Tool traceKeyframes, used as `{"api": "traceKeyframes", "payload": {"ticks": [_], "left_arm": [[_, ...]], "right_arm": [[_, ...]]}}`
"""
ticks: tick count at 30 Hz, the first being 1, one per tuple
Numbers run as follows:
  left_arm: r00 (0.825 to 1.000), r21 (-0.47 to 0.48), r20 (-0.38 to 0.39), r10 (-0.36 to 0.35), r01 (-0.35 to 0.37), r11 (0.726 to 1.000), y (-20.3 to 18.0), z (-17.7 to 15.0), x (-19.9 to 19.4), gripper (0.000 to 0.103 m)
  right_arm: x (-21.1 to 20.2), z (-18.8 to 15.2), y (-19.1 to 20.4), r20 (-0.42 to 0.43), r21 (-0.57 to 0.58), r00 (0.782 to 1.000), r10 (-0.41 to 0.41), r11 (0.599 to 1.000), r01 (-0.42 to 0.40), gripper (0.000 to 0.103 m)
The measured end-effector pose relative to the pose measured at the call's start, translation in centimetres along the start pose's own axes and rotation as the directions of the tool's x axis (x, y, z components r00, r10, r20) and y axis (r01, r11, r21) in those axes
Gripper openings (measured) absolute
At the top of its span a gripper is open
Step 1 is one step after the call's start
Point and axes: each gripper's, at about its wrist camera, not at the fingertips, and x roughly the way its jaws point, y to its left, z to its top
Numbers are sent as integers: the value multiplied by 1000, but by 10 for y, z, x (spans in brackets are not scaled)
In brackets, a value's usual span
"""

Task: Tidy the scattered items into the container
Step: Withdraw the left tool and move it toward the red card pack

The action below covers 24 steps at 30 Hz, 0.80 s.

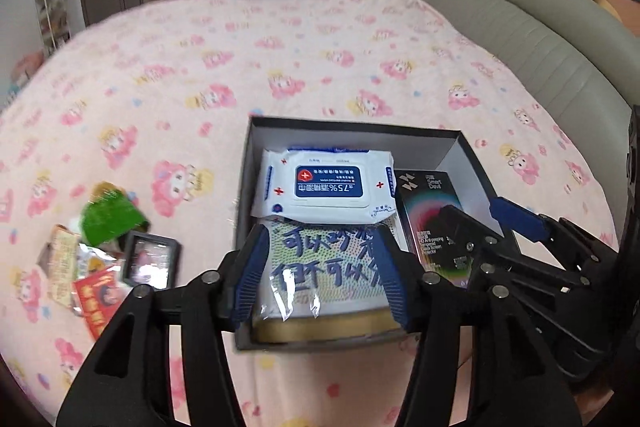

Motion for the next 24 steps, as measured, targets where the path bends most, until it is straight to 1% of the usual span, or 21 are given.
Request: {"api": "traceKeyframes", "payload": {"ticks": [5, 9, 12, 15, 18, 19, 24], "left_arm": [[999, 37, 49, 12, -14, 999, 2, -14, -36, 60], [997, 30, 80, -8, 6, 1000, 9, -25, -59, 63], [995, 22, 94, -16, 14, 1000, 16, -33, -71, 63], [995, 14, 95, -28, 26, 1000, 22, -42, -81, 63], [995, 17, 99, -13, 12, 1000, 31, -52, -90, 64], [995, 16, 101, -6, 4, 1000, 34, -55, -93, 64], [993, -20, 119, 24, -21, 1000, 55, -65, -106, 64]], "right_arm": [[-36, -14, 13, 42, -7, 999, 2, 1000, -1, 57], [-58, -24, 25, 63, -24, 998, 3, 1000, -1, 57], [-71, -32, 34, 78, -38, 997, -9, 999, 12, 58], [-80, -40, 43, 83, -40, 997, 0, 999, 3, 58], [-85, -47, 53, 88, -52, 996, 17, 999, -12, 58], [-85, -49, 57, 87, -60, 996, 19, 998, -14, 60], [-84, -49, 84, 83, -99, 996, 33, 995, -24, 61]]}}
